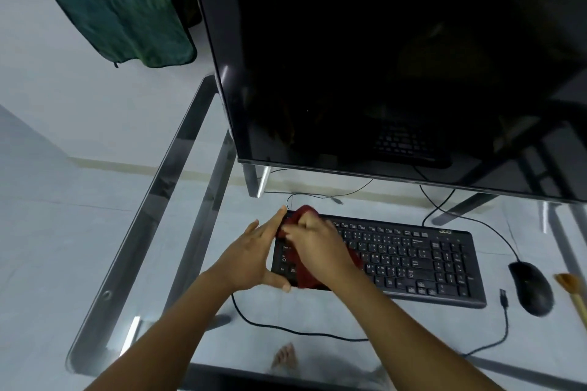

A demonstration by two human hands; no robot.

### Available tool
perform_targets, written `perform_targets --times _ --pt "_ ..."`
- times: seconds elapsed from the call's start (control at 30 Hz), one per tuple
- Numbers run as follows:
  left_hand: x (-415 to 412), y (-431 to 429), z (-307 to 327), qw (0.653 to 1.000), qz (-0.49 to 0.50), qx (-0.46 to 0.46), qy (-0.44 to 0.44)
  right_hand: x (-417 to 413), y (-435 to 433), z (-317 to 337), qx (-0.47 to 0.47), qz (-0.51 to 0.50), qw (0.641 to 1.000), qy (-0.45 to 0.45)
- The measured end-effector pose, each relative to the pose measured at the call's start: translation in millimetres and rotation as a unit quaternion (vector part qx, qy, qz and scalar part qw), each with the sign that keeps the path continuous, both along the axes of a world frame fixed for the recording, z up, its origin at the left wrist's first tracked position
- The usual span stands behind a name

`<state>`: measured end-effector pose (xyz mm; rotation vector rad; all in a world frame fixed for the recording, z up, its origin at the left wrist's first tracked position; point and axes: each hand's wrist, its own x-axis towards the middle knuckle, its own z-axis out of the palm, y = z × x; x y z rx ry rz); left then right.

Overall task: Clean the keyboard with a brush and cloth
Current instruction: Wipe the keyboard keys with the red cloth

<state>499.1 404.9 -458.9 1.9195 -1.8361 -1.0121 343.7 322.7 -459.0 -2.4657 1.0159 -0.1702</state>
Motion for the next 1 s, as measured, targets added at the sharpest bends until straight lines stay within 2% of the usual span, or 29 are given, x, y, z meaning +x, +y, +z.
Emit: perform_targets --times 0.07,0.1,0.2,0.3,0.37,0.43,0.47,0.5,0.53,0.57,0.63,0.7,0.73,0.83,0.9,1.0 --pt "0.7 1.2 0.3 1.000 0.007 0.007 -0.002 5.2 9.4 12.0 0.044 0.015 0.999 -0.009" --pt "1.2 0.8 0.7 1.000 0.003 0.005 -0.001 1.0 21.1 17.4 0.022 0.067 0.997 0.023" --pt "2.4 1.8 -6.4 1.000 -0.002 -0.002 -0.007 -13.8 34.8 32.7 0.038 0.109 0.992 0.058" --pt "-1.6 0.2 5.1 1.000 0.002 0.003 -0.003 -8.3 11.5 21.3 0.011 0.023 1.000 -0.001" --pt "-3.5 0.4 8.4 1.000 0.007 0.002 -0.003 0.1 0.1 14.4 -0.018 -0.022 0.999 0.016" --pt "-2.7 1.1 5.7 1.000 0.007 0.000 -0.001 4.3 11.3 8.4 0.041 -0.038 0.998 0.002" --pt "-2.2 1.9 3.5 1.000 0.007 -0.001 -0.001 1.0 26.6 8.0 0.072 0.014 0.997 0.006" --pt "-2.3 2.2 3.8 1.000 0.008 -0.001 -0.005 -2.0 36.7 10.6 0.052 0.077 0.995 0.026" --pt "-2.0 2.0 4.0 1.000 0.011 0.005 -0.005 -8.8 34.9 12.8 0.045 0.076 0.995 0.040" --pt "-3.1 1.7 7.5 1.000 0.013 0.006 -0.004 -17.3 27.8 11.2 -0.004 0.067 0.997 0.038" --pt "-4.7 0.6 11.3 1.000 0.013 0.006 -0.003 -30.9 -1.3 11.4 -0.062 -0.059 0.995 0.045" --pt "-5.7 1.1 10.3 1.000 0.016 0.015 -0.004 -36.7 -23.5 3.8 -0.048 -0.193 0.979 0.042" --pt "-5.7 0.9 9.7 1.000 0.018 0.018 -0.003 -32.4 -26.1 2.1 -0.067 -0.204 0.976 0.038" --pt "-4.4 0.3 5.8 1.000 0.010 0.004 -0.009 13.6 -1.7 -1.8 -0.044 -0.159 0.985 0.057" --pt "-4.1 0.3 3.2 1.000 0.000 -0.007 -0.016 31.9 12.9 -5.2 -0.029 -0.092 0.994 0.054" --pt "-5.3 0.2 4.7 1.000 0.013 0.018 -0.007 3.2 -7.6 0.7 -0.034 -0.089 0.995 0.029"
